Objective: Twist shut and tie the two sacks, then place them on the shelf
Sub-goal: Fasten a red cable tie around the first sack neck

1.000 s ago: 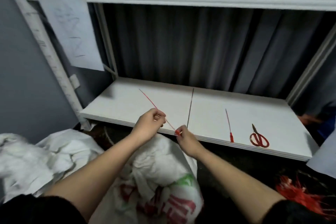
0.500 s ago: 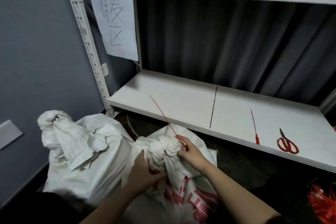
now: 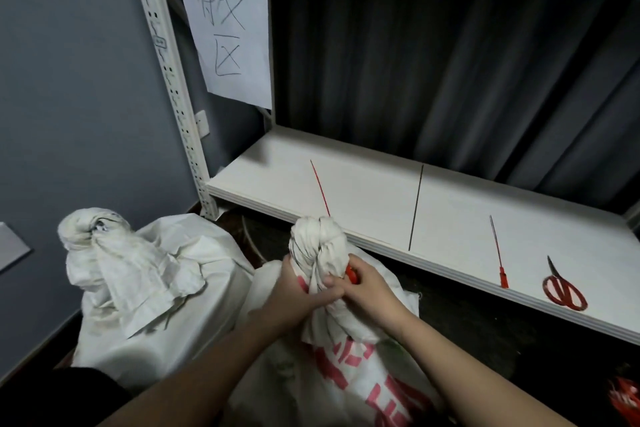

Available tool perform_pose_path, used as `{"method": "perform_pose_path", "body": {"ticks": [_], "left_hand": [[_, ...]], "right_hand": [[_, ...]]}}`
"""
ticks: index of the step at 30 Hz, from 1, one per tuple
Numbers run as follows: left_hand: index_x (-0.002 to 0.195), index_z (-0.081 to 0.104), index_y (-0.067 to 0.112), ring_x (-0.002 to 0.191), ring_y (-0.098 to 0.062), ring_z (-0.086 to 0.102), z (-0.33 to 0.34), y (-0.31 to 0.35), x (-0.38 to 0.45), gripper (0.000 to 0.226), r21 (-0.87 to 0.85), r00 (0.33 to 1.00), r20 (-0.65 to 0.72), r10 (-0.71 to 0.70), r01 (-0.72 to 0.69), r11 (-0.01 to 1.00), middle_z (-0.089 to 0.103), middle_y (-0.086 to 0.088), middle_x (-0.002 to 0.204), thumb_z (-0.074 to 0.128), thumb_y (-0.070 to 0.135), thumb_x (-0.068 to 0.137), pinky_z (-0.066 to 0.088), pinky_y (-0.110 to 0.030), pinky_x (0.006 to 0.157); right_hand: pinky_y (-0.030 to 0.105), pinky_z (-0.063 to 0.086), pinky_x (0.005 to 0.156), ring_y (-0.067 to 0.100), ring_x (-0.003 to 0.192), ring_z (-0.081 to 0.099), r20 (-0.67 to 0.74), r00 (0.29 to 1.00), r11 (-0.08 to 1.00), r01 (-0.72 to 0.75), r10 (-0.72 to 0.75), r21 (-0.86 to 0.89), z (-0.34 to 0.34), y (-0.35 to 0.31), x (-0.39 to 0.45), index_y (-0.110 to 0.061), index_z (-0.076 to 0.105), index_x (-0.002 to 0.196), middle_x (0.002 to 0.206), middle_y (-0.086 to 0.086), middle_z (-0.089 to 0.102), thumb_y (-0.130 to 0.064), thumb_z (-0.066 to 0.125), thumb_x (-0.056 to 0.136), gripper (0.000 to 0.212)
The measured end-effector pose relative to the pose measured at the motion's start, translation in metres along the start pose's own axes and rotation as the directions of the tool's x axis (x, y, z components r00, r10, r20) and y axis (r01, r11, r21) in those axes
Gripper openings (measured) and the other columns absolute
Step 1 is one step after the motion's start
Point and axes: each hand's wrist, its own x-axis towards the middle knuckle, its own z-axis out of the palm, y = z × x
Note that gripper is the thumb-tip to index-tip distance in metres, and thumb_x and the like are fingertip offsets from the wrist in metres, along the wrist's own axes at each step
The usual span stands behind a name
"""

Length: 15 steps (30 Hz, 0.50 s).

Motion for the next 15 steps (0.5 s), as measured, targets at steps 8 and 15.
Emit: {"method": "perform_pose_path", "body": {"ticks": [8, 15], "left_hand": [[0.12, 0.056, 0.018, 0.11, -0.013, 0.064, -0.017, 0.007, 0.033, 0.095, 0.049, 0.995, -0.098, 0.002, 0.003, 0.999, 0.069, 0.004, 0.113, 0.087, 0.063, 0.043, 0.048, -0.043, 0.1], [0.097, 0.067, 0.027, 0.099, -0.005, 0.065, -0.014, 0.034, 0.025, 0.025, -0.063, 0.958, -0.287, -0.014, -0.005, 0.998, 0.07, 0.012, 0.098, 0.076, 0.014, 0.078, 0.048, -0.026, 0.092]], "right_hand": [[0.032, 0.048, 0.077, 0.013, 0.083, 0.061, -0.033, 0.992, 0.96, 0.106, -0.118, -0.261, 0.015, -0.032, -0.001, -0.016, 0.054, 0.107, 0.09, 0.0, 0.067, -0.039, 0.059, 0.078, 0.037], [0.026, 0.04, 0.069, 0.006, 0.075, 0.053, -0.184, 0.982, 0.999, 0.023, -0.031, -0.047, -0.005, -0.045, 0.009, -0.024, 0.052, 0.098, 0.078, -0.014, 0.055, -0.027, 0.043, 0.093, 0.011]]}}
